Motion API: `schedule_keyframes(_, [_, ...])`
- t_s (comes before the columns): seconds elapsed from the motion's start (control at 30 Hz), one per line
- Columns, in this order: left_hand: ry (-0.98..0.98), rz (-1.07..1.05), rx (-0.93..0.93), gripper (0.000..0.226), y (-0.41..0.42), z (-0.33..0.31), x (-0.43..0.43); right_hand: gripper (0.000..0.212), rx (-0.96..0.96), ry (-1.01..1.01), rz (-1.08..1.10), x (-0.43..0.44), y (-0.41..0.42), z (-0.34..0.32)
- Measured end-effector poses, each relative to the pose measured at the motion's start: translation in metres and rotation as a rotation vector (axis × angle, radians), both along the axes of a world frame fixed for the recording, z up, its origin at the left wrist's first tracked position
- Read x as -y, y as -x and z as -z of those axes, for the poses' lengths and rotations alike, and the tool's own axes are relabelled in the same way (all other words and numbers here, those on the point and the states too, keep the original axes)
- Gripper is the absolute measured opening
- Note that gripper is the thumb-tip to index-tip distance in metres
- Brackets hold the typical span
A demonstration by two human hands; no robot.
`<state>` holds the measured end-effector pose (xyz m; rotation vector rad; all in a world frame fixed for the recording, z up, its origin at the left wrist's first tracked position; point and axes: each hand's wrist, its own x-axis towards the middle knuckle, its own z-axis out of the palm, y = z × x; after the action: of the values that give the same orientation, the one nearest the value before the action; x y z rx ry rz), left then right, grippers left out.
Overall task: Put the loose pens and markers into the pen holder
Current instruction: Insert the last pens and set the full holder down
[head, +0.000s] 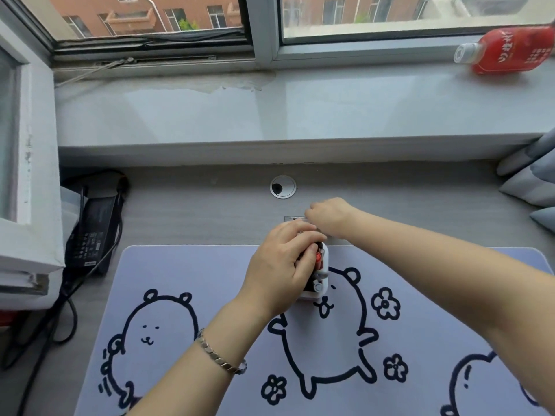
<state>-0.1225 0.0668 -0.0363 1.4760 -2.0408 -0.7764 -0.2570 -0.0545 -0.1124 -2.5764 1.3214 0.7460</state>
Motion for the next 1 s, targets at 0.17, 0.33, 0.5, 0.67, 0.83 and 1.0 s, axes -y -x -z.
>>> schedule_keyframes(0.17, [-0.057,0.023,-0.008,0.045,-0.002,-0.005,0.001,0.022,0.399,-0.034,0.393,-0.008,0.033,-0.034])
schedule_keyframes(0.33, [-0.004,0.208,0.218,0.084,-0.011,-0.006,0.002,0.043,0.928,-0.005,0.840,-0.066,0.076,-0.082])
schedule_keyframes(0.5, [0.066,0.125,0.200,0.063,-0.008,0.000,-0.003,0.030,1.150,-0.109,1.240,-0.125,0.095,-0.083])
schedule_keyframes(0.67, [0.158,0.078,0.112,0.024,-0.003,0.008,-0.009,0.013,1.319,-0.186,1.405,-0.150,0.086,-0.084])
schedule_keyframes(0.83, [0.123,0.084,0.042,0.020,-0.006,0.007,-0.011,0.008,1.633,-0.178,1.328,-0.160,0.065,-0.103])
schedule_keyframes(1.0, [0.132,0.107,-0.050,0.012,-0.008,0.011,-0.011,0.008,1.783,-0.092,1.105,-0.166,0.031,-0.109])
